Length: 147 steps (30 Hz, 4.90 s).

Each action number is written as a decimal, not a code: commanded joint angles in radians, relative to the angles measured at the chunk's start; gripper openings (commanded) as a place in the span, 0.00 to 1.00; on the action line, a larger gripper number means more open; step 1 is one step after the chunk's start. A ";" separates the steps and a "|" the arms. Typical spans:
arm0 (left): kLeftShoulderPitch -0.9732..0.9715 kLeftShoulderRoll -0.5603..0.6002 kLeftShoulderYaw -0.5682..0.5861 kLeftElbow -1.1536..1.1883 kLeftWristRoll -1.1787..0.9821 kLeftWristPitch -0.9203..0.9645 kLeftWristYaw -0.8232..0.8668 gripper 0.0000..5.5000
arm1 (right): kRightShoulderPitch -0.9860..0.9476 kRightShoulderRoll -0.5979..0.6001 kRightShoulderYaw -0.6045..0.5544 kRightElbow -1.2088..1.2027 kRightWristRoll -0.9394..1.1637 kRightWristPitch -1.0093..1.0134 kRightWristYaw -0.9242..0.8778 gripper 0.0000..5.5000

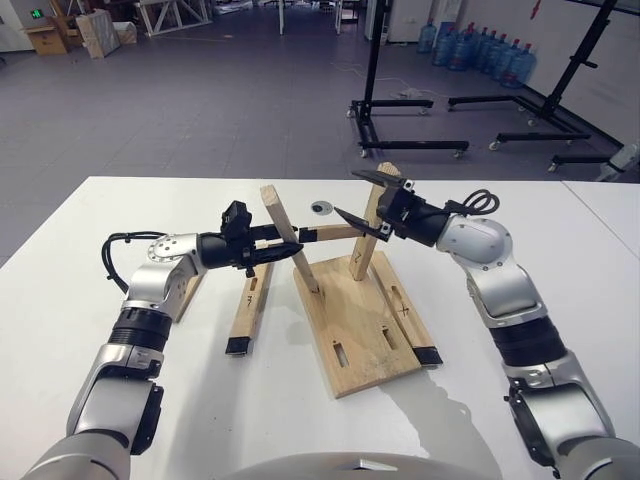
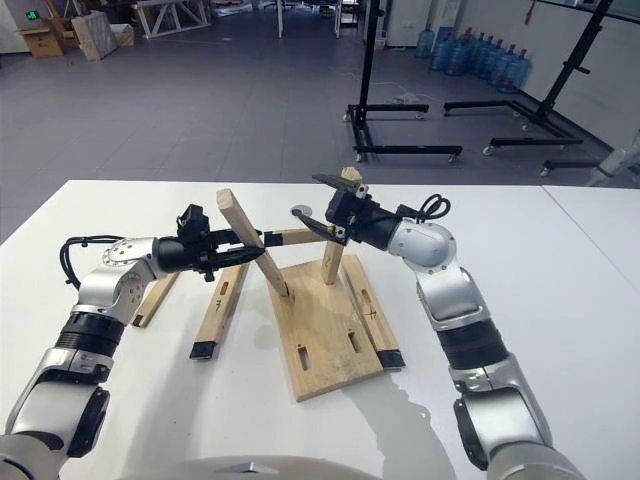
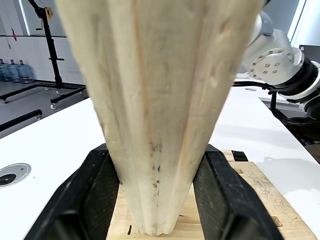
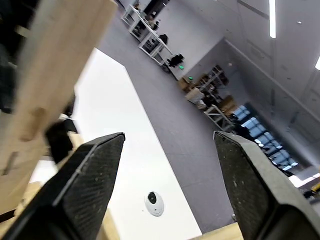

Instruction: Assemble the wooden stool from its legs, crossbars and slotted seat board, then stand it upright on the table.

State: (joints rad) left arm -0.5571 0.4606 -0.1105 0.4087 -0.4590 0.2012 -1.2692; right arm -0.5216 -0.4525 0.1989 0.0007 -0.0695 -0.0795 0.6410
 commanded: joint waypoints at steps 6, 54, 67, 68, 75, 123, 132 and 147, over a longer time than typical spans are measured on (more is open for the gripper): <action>-0.086 -0.009 -0.072 0.207 0.102 0.095 -0.024 0.37 | -0.073 0.094 0.083 0.122 -0.221 -0.049 -0.192 0.59; -0.122 -0.028 -0.231 0.214 0.212 0.087 -0.029 0.37 | -0.094 0.066 -0.093 -0.159 -0.183 0.075 -0.270 0.59; -0.147 -0.004 -0.244 0.222 0.222 0.086 -0.061 0.37 | 0.046 0.287 -0.536 -0.243 0.359 0.631 -0.508 0.59; -0.148 -0.002 -0.246 0.221 0.225 0.087 -0.065 0.37 | 0.066 0.293 -0.516 -0.248 0.346 0.632 -0.519 0.59; -0.170 -0.003 -0.272 0.218 0.237 0.091 -0.096 0.37 | 0.116 0.297 -0.435 -0.263 0.331 0.621 -0.523 0.59; -0.429 -0.066 -0.242 0.482 0.289 -0.021 -0.121 0.43 | 0.200 0.156 -0.087 -0.247 0.117 0.512 -0.320 0.59; -0.438 -0.013 -0.114 0.454 0.281 -0.005 -0.109 0.66 | 0.157 0.112 -0.286 -0.187 0.094 0.408 -0.429 0.59; 0.038 0.215 0.234 0.181 0.277 0.130 0.412 0.66 | 0.222 0.119 -0.350 -0.225 0.112 0.401 -0.457 0.59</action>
State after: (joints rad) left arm -0.6432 0.6780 0.0578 0.6526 -0.1726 0.2342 -0.9767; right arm -0.3309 -0.3459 -0.1478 -0.1850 0.0312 0.3027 0.1912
